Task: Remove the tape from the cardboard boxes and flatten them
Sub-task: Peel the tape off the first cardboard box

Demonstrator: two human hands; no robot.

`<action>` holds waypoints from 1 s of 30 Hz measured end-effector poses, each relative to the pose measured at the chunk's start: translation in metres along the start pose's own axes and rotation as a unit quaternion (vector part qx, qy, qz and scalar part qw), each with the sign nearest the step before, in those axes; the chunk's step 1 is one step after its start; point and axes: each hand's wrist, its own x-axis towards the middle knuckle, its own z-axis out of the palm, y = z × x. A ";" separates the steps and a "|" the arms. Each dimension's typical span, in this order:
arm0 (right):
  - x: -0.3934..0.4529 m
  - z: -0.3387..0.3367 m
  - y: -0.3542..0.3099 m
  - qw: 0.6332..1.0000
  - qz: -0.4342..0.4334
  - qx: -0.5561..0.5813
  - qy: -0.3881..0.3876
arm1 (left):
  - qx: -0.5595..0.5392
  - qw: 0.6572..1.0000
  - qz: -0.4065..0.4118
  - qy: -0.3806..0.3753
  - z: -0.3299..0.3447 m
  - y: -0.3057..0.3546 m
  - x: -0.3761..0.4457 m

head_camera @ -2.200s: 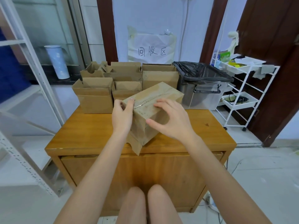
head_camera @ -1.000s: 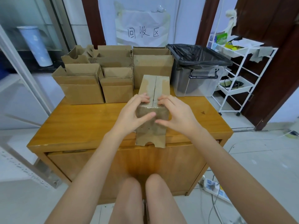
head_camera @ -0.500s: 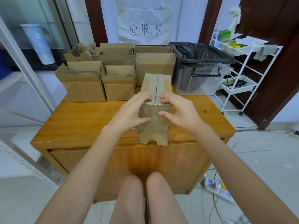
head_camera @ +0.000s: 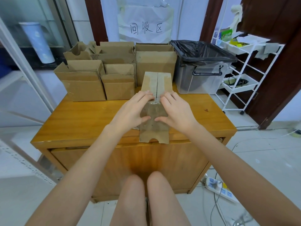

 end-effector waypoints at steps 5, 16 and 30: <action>0.000 0.000 0.005 1.000 -0.009 0.018 0.017 | 0.009 1.000 0.004 0.002 0.001 0.000 0.000; 0.002 -0.002 0.015 0.998 -0.031 0.058 0.006 | 0.005 1.000 -0.006 0.020 0.004 0.002 0.003; -0.007 -0.008 0.018 0.994 0.010 0.093 -0.051 | 0.002 1.000 -0.003 0.030 0.003 0.005 0.009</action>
